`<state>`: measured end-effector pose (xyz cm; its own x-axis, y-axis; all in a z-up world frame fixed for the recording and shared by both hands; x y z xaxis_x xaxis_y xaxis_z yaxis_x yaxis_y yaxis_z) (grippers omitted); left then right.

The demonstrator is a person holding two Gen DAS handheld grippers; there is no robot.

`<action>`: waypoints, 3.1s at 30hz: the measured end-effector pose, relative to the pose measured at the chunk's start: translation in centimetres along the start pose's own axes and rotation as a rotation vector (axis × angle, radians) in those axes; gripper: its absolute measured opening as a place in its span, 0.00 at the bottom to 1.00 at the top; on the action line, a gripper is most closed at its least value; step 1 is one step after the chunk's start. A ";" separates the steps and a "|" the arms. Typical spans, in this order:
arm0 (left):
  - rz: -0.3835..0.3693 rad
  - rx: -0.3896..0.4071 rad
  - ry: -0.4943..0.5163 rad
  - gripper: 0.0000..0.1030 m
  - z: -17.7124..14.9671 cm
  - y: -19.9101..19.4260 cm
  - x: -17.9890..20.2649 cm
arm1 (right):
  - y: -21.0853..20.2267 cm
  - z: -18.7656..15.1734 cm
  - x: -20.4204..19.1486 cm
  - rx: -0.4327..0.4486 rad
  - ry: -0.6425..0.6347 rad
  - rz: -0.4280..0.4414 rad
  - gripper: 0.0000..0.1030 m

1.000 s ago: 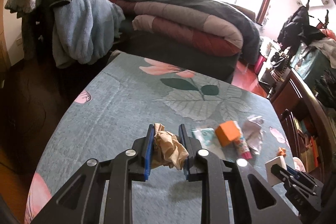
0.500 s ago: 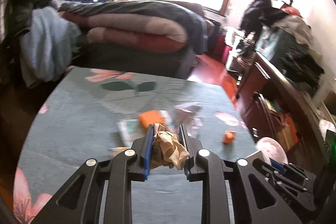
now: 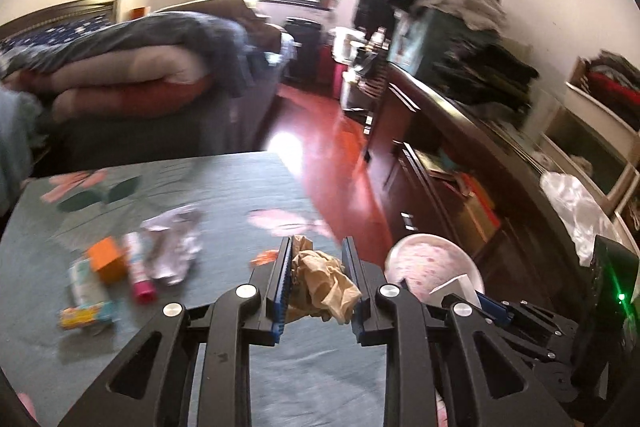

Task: Collect trash
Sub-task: 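Carry both items to the wastebasket and open both tools to drop them, then grasp the striped candy tube with the left tool while the right tool grasps the orange toy figure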

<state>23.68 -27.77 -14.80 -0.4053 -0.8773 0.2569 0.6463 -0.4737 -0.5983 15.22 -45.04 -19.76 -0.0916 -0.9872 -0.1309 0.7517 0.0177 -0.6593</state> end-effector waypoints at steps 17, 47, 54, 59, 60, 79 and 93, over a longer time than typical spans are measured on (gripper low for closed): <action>-0.220 -0.147 0.187 0.25 -1.0 11.5 15.1 | 1.6 -2.2 15.9 -0.004 0.197 -0.184 0.19; -0.229 -0.218 0.133 0.89 -0.7 19.0 17.2 | 6.2 -3.7 19.5 -0.028 0.263 -0.196 0.56; -0.146 -0.157 0.119 0.96 0.6 15.7 13.7 | 5.2 -2.9 15.6 -0.034 0.234 -0.164 0.72; -0.065 -0.118 0.076 0.96 1.1 12.2 9.2 | 4.1 -1.6 11.4 -0.025 0.189 -0.115 0.88; -0.039 -0.112 0.065 0.96 1.1 11.4 8.0 | 4.0 -1.3 10.5 -0.022 0.174 -0.103 0.89; 0.467 -0.092 -0.229 0.96 -2.9 0.4 -18.2 | 3.7 1.0 -9.0 -0.052 -0.124 0.128 0.95; 0.460 -0.152 -0.297 0.77 -5.9 3.1 -23.6 | 8.6 1.2 -15.6 -0.120 -0.219 0.117 0.95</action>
<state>31.46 -8.13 -27.20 0.1090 -0.9850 0.1334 0.6042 -0.0410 -0.7958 23.86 -29.67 -22.49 0.1446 -0.9879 -0.0561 0.6651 0.1391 -0.7337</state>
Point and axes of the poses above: each gripper's, at about its wrist camera, not at the fingertips, and y roughly the way its jaws point, x to its right, z to its top, the point moved 3 cm from there along y, roughly the way its jaws point, and after that the axes turned 5 degrees about -y, right-handed, at the moved point
